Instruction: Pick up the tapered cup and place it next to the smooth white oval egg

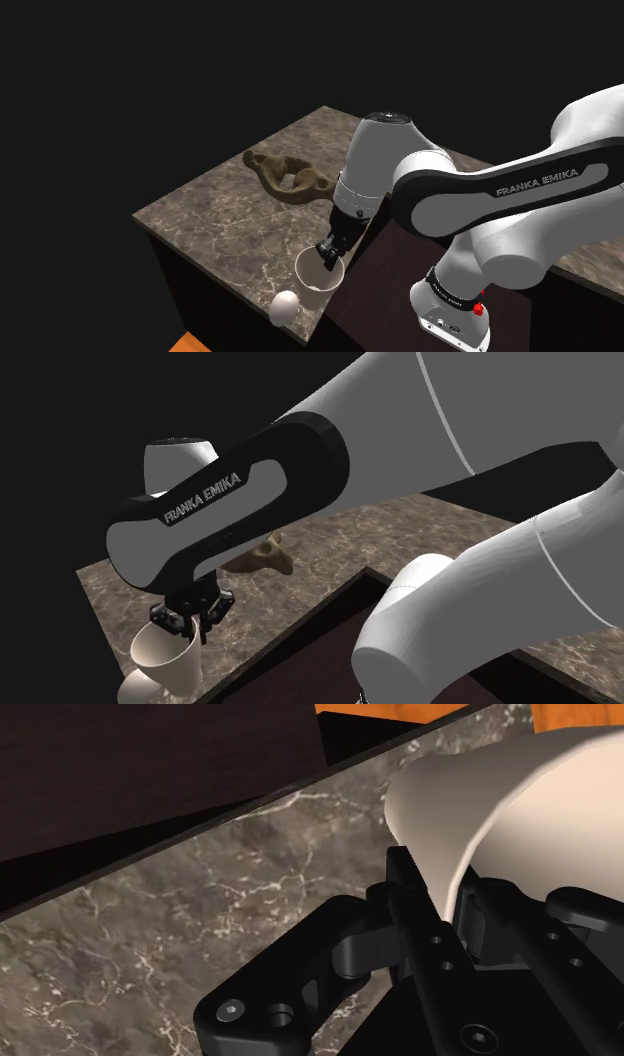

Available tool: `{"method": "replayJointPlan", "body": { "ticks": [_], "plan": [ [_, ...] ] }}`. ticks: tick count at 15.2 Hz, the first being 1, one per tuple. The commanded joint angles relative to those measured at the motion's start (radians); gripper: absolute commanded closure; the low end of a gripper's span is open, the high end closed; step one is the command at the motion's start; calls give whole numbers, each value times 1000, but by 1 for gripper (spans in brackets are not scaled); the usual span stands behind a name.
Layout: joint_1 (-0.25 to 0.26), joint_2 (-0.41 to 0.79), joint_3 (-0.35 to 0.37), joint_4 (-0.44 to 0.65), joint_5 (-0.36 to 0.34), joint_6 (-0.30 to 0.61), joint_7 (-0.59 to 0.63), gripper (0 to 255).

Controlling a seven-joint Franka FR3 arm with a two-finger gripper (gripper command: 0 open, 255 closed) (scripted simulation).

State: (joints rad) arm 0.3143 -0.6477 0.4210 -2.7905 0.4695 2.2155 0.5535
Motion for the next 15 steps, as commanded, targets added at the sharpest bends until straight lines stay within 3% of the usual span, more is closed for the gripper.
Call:
{"method": "replayJointPlan", "body": {
  "ticks": [1, 7, 8, 13, 15],
  "plan": [
    [1, 5, 3, -4, 3, 10, 0, 255],
    [1, 5, 3, -4, 3, 10, 0, 255],
    [1, 5, 3, -4, 3, 10, 0, 0],
    [1, 5, 3, -4, 3, 10, 0, 0],
    [-6, -46, -23, 32, -22, -78, 5, 0]
  ]
}}
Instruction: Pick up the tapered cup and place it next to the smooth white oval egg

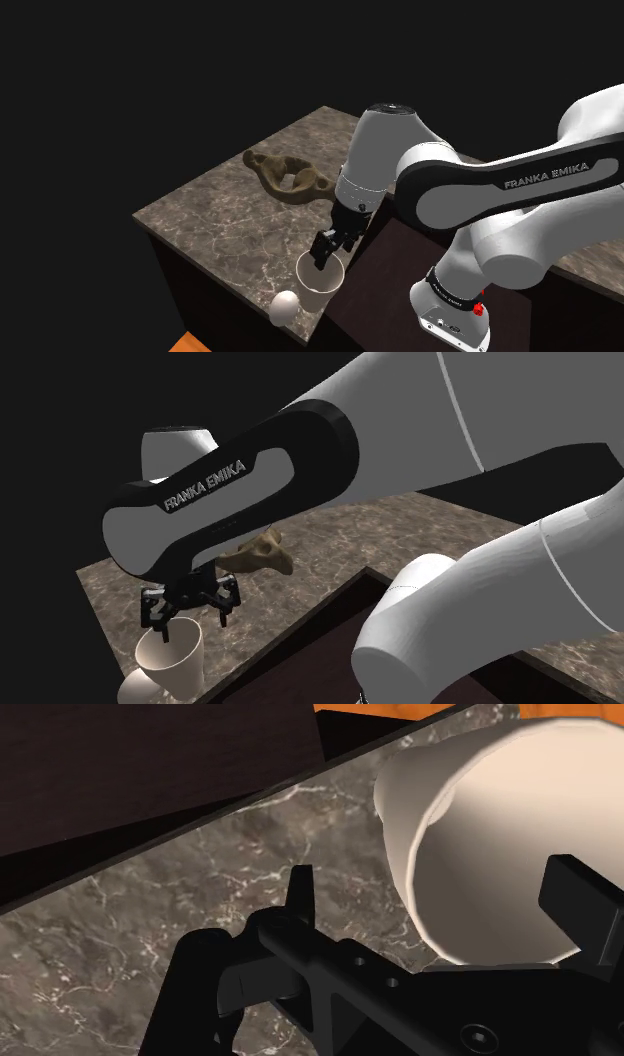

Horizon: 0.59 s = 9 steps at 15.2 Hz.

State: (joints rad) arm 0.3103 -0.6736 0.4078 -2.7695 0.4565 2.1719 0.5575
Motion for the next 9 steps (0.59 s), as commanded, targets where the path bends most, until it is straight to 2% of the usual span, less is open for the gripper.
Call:
{"method": "replayJointPlan", "body": {
  "ticks": [1, 2, 9],
  "plan": [
    [-6, -41, -23, 32, -21, -76, 4, 0],
    [-10, -56, -33, 49, -30, -108, 6, 0],
    [-9, -56, -34, 49, -31, -108, 6, 0]
  ]
}}
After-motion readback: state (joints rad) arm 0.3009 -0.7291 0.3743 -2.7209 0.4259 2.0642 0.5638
